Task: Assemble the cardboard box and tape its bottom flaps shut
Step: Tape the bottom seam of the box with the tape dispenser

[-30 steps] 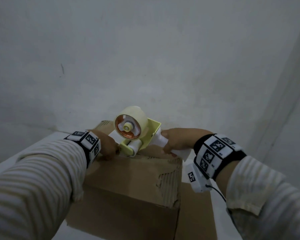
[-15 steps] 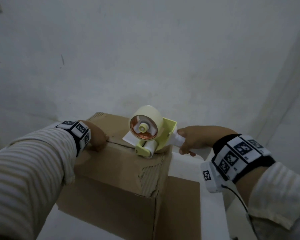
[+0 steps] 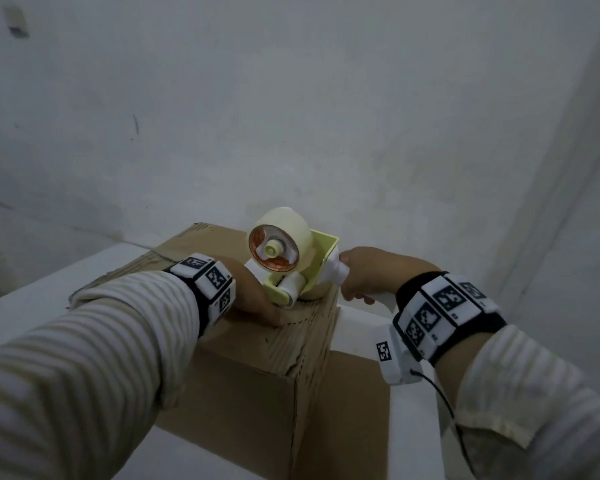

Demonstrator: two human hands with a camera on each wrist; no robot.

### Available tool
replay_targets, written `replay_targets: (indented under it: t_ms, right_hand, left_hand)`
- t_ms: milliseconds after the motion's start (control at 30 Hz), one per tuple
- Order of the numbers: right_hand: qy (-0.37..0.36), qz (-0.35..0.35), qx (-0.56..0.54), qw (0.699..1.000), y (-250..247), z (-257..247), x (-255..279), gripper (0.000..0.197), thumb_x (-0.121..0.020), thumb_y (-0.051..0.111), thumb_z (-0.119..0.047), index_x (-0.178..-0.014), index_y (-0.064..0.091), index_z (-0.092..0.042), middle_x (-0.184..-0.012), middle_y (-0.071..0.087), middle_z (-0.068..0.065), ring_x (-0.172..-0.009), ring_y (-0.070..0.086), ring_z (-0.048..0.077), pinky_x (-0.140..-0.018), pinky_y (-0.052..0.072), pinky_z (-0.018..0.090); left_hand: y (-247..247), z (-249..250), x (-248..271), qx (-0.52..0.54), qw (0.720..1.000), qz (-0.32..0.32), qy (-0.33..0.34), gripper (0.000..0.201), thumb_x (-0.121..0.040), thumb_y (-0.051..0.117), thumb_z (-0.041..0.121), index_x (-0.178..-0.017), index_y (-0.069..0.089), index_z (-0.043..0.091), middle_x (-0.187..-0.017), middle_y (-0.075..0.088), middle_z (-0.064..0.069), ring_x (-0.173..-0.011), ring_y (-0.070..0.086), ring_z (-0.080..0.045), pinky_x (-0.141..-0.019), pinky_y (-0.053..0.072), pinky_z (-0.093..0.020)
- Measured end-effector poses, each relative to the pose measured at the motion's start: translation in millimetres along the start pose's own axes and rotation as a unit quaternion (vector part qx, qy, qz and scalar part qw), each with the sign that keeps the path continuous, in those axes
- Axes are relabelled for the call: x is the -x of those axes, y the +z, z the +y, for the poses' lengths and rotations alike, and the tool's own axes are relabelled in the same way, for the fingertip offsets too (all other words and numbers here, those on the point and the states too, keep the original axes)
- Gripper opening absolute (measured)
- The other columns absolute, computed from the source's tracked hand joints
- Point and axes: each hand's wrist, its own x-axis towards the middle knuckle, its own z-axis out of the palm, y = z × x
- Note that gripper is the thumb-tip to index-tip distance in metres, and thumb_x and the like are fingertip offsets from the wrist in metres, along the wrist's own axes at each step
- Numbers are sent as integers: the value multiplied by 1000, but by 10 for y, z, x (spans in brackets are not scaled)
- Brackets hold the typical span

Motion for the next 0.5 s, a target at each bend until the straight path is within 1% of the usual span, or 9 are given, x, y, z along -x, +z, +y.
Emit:
replay_targets:
  t_ms: [33, 67, 100, 133, 200, 267, 333, 433, 500]
  right_hand:
    - [-2, 3, 0, 1000, 20, 17, 4, 14, -80, 60, -3, -70, 52, -7, -57, 55, 6, -45, 50, 19, -48, 42, 23]
    - [-3, 6, -3, 1000, 39, 29, 10, 16, -80, 59, -3, -67, 50, -9, -58, 55, 6, -45, 50, 19, -48, 42, 23]
    - [-6, 8, -2, 1000, 55, 36, 25, 15, -80, 57, -3, -68, 50, -8, -60, 56, 6, -46, 50, 19, -49, 42, 22]
    - [-8, 7, 1, 1000, 70, 38, 41, 12, -80, 56, -2, -70, 50, -7, -64, 57, 8, -48, 50, 21, -50, 41, 23]
    - [-12, 4, 13, 1000, 88, 46, 77, 14, -81, 53, -2, -69, 48, -8, -69, 58, 11, -55, 52, 24, -53, 41, 24]
    - [-17, 6, 10, 1000, 98, 70, 114, 23, -82, 53, -2, -65, 42, -14, -67, 56, 8, -57, 52, 24, -53, 40, 24]
    - [-15, 10, -6, 1000, 89, 132, 165, 24, -81, 55, -2, -67, 42, -17, -64, 51, 4, -53, 49, 21, -51, 38, 24]
    - [16, 14, -37, 999, 15, 289, 295, 12, -80, 57, -3, -81, 48, -10, -65, 51, 4, -55, 49, 22, -52, 38, 25]
    - [31, 26, -58, 998, -43, 398, 400, 13, -78, 58, -1, -81, 47, -9, -64, 51, 4, -54, 49, 21, -52, 38, 25]
  left_hand:
    - [-3, 58, 75, -16, 1000, 7, -1, 125, -28, 65, 90, -137, 41, 34, -134, 53, 6, -121, 53, -21, -104, 42, -42]
    - [-10, 117, 162, -42, 999, 14, -4, 127, -30, 58, 95, -140, 36, 35, -139, 48, 6, -125, 48, -20, -107, 38, -42]
    - [-16, 201, 349, -66, 998, 21, -1, 125, -37, 51, 97, -143, 32, 33, -144, 43, 5, -130, 43, -21, -110, 34, -42]
    - [-22, 304, 571, -92, 996, 17, -5, 119, -48, 47, 94, -146, 28, 29, -148, 39, 3, -134, 39, -22, -112, 30, -41]
    - [-23, 381, 708, -142, 989, 23, -21, 104, -68, 44, 84, -148, 24, 21, -151, 35, -2, -137, 35, -23, -114, 27, -38]
    - [-13, 401, 727, -170, 985, 34, -26, 95, -77, 44, 77, -148, 26, 15, -151, 35, -5, -136, 36, -23, -113, 28, -35]
    - [13, 377, 715, -179, 983, 35, -27, 97, -77, 43, 76, -149, 24, 14, -154, 30, -5, -139, 33, -24, -114, 26, -37]
    - [34, 314, 652, -197, 979, 41, -24, 102, -70, 39, 84, -148, 26, 20, -155, 28, -3, -137, 36, -23, -111, 28, -38]
    - [32, 305, 659, -199, 979, 38, -30, 104, -69, 37, 86, -147, 30, 18, -154, 31, -4, -136, 39, -24, -109, 30, -38]
